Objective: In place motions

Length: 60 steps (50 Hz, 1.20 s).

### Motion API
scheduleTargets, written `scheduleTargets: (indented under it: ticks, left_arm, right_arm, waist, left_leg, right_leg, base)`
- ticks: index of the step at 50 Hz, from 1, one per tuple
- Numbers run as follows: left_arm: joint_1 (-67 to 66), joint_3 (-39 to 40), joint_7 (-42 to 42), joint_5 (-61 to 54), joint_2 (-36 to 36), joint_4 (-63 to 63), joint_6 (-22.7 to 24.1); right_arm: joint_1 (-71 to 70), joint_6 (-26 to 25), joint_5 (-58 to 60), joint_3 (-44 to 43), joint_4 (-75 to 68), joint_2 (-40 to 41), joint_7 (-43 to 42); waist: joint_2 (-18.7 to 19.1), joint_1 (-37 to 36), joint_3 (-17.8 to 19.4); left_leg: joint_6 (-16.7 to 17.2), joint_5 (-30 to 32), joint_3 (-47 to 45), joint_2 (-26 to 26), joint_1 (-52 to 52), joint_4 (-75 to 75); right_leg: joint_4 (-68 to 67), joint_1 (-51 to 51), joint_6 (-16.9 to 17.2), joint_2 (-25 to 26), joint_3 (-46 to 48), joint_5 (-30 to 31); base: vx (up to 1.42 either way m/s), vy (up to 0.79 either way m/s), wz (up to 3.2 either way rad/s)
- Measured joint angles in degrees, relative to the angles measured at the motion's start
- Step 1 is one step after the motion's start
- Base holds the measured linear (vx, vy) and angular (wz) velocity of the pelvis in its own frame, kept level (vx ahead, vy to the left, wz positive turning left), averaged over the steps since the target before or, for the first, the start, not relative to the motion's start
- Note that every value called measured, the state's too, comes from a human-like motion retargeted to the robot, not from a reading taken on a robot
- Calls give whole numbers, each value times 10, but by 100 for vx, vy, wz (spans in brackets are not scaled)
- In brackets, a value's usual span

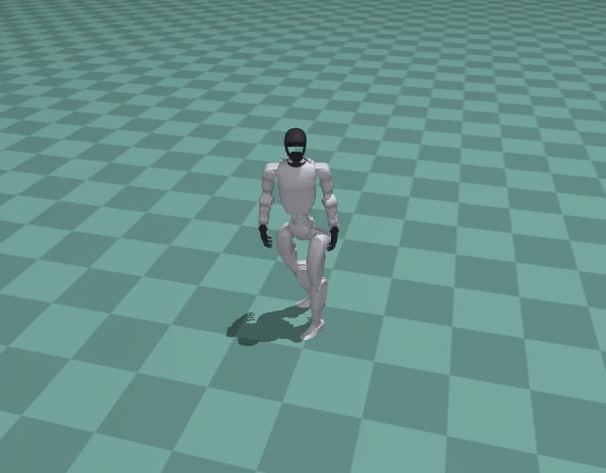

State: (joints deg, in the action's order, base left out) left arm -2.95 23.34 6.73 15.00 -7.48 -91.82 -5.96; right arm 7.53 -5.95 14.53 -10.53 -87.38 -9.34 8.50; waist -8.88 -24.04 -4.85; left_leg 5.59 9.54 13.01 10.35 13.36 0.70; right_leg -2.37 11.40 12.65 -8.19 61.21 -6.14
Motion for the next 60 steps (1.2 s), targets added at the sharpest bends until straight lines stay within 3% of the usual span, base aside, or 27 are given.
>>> scheduleTargets:
  ticks: [13,18,23,27,30,35,51,60]
  left_arm:
    - [14,-19,-5,-5,5,-18,-2]
    - [26,-22,-7,-12,5,-13,-2]
    - [22,-29,-11,-13,-2,-9,0]
    - [8,-30,-10,-8,-9,-10,1]
    - [-6,-31,-3,-10,-14,-9,1]
    - [-16,-24,5,-14,-20,-3,-1]
    - [11,-32,32,-47,2,49,9]
    - [8,-55,36,-14,17,52,10]
  right_arm:
    - [-20,12,22,36,22,22,13]
    - [-20,12,38,48,20,27,14]
    - [-22,8,28,43,15,30,17]
    - [-34,5,15,53,2,27,21]
    - [-49,2,15,72,-15,23,21]
    - [-81,-8,26,115,-42,19,18]
    - [-87,-14,18,133,-65,8,25]
    - [-79,-17,12,118,-68,6,19]
  waist:
    - [7,23,-10]
    - [-2,-32,-7]
    - [-7,-27,-20]
    - [0,26,-40]
    - [23,156,-68]
    - [47,225,-68]
    - [102,316,-50]
    - [122,348,-63]
  left_leg:
    - [-5,1,5,6,-2,9]
    - [-24,-11,-101,-16,25,-18]
    - [-43,-31,-166,-33,21,-20]
    - [-52,-51,-195,-45,8,-15]
    - [-54,-71,-139,-38,-22,2]
    - [-59,-90,-192,-60,-47,5]
    - [-49,-134,-343,-113,-119,19]
    - [-41,-148,-380,-121,-113,13]
  right_leg:
    - [-9,5,3,-3,17,4]
    - [-11,-26,-14,-22,-101,12]
    - [-6,-63,-32,-30,-193,26]
    - [0,-90,-44,-28,-242,40]
    - [6,-91,-47,-21,-191,44]
    - [9,-111,-62,-10,-252,62]
    - [-11,-171,-82,24,-386,99]
    - [-22,-212,-85,25,-430,109]
  base:
    - [-4,-3,5]
    - [-4,-16,-212]
    - [-12,-25,-185]
    - [-24,-29,-121]
    - [-32,-23,57]
    - [-57,-9,-130]
    - [-35,21,-102]
    - [-11,17,-40]
